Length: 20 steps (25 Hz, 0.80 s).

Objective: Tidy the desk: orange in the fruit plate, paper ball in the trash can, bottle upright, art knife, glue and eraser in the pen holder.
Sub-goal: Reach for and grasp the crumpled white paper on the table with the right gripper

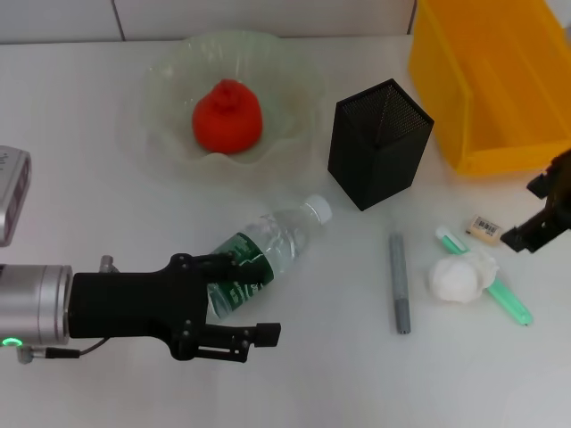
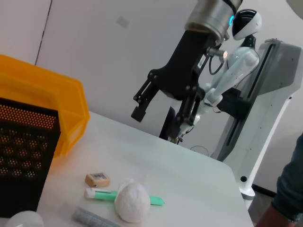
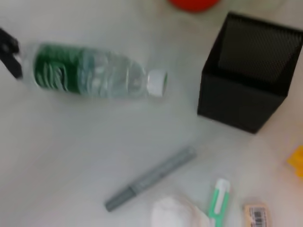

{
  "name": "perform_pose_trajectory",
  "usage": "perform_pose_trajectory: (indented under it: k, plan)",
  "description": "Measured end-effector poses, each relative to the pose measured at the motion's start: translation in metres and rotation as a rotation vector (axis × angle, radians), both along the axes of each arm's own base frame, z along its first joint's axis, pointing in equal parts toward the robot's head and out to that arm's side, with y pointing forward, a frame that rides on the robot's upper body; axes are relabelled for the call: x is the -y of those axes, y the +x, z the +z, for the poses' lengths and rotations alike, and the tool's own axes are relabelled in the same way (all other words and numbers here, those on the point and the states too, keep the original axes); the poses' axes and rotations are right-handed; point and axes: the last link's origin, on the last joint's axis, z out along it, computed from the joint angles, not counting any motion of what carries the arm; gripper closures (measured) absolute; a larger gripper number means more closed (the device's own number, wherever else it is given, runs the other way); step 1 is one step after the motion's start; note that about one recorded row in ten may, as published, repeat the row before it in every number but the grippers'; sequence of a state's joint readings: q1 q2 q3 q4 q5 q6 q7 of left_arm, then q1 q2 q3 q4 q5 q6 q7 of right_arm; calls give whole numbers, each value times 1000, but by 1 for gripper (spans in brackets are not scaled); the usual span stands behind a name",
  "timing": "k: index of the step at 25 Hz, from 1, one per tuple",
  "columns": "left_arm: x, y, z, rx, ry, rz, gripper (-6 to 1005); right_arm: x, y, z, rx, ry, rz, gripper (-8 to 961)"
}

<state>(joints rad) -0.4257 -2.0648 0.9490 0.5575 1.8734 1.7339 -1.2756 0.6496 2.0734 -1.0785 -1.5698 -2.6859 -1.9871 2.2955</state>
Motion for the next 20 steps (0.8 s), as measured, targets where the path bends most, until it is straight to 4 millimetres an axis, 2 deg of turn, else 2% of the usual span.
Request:
perform_pose_trajectory:
  k: [1,2,7,20]
  plan:
    - [0,-1,-1,1,-3,10,153,-2,1,-15,65,-19,26,121]
    - [0,-1,-1,1,-3,10,153,-2,1,-15,65,-19,26,121]
    - [0,-2,-2,0,-5,17,153,-3,3,-44,122,-76,60,121]
    - [-2,-2,-4,-11,-1,28,153,-8,8,-80,102,-164,67,122]
